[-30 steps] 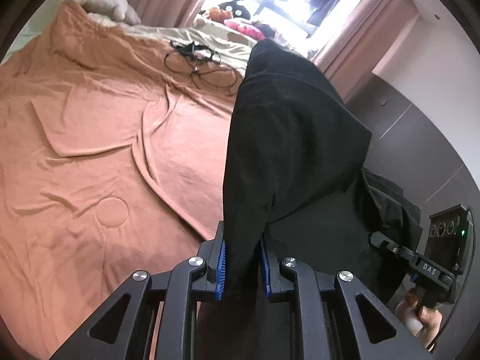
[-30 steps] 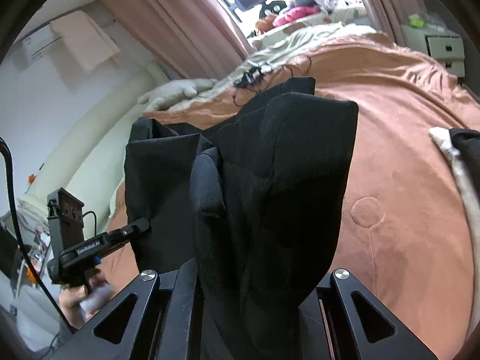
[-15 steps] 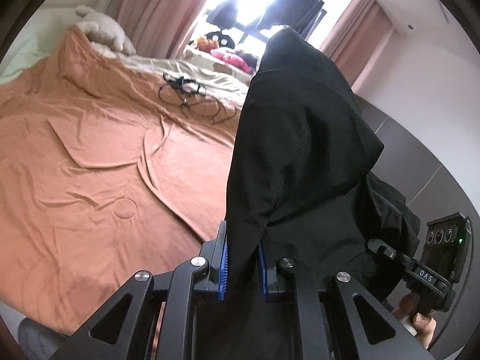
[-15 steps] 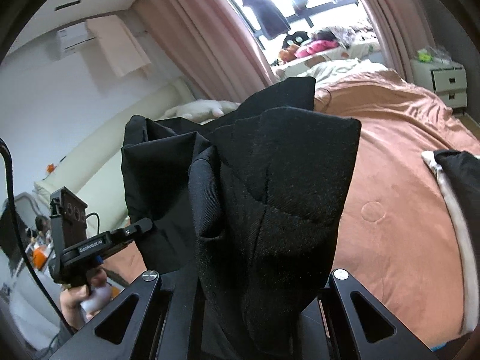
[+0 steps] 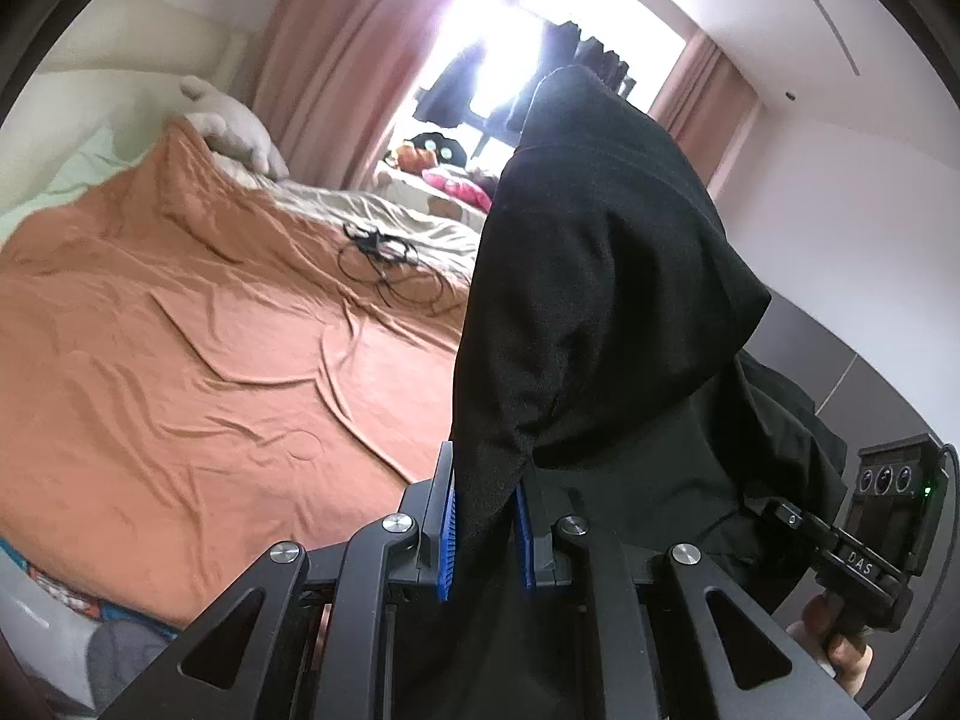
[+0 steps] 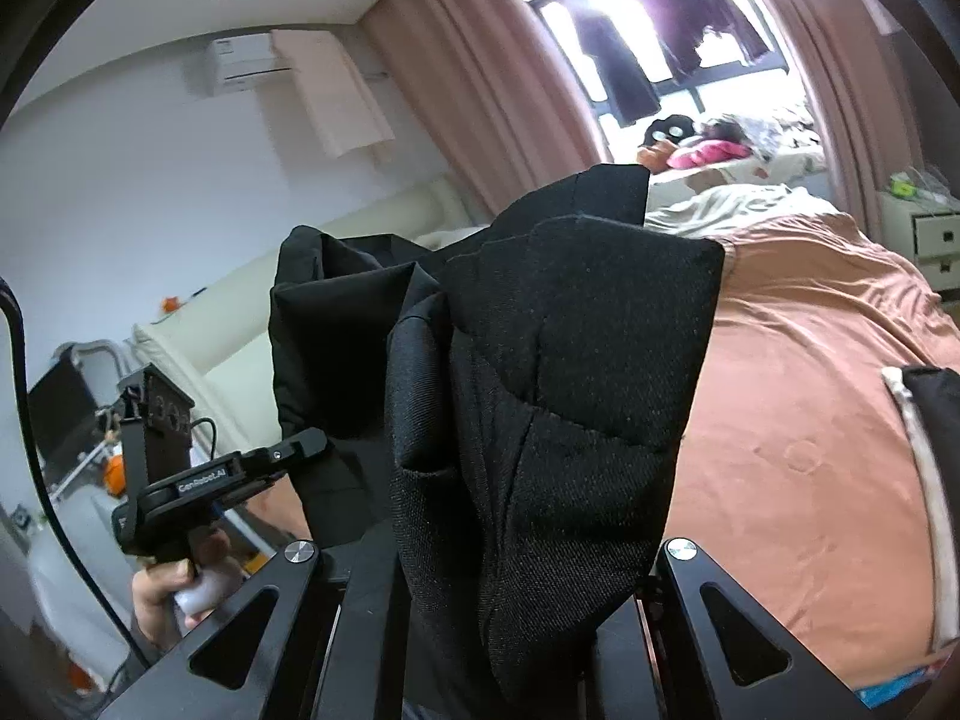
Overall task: Fold large clothes
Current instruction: 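Carry the lifted black bundle with both grippers toward the bed's headboard end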
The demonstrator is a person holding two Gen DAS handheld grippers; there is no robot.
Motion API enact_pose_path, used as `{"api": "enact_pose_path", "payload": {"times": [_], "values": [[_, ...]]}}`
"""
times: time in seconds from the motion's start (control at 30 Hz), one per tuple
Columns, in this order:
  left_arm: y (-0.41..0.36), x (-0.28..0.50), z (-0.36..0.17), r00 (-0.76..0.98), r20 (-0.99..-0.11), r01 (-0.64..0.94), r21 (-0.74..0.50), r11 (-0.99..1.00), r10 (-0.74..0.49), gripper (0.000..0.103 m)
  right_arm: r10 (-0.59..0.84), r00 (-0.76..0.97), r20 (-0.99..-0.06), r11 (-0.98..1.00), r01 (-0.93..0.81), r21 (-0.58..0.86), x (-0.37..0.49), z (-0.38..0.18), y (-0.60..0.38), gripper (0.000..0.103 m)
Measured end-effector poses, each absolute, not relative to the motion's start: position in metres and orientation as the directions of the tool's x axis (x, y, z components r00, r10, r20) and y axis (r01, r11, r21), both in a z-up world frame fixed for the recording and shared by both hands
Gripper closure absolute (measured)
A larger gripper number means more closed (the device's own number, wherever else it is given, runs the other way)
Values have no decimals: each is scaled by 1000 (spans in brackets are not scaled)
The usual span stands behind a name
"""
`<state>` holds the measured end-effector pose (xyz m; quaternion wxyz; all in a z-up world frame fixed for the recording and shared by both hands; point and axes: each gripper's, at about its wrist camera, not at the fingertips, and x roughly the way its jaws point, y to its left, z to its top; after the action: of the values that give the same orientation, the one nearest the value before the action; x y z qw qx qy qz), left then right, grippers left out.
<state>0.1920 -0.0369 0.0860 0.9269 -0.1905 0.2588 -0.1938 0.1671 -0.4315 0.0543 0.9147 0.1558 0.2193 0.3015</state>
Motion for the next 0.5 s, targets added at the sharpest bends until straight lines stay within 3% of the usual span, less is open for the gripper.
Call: {"api": "enact_pose_path", "payload": {"times": [0.5], "values": [[63,111,127,887,-305,182,-456,871,-345,88,720,641,-265,691,-628,359,150,84,-350,91]]}}
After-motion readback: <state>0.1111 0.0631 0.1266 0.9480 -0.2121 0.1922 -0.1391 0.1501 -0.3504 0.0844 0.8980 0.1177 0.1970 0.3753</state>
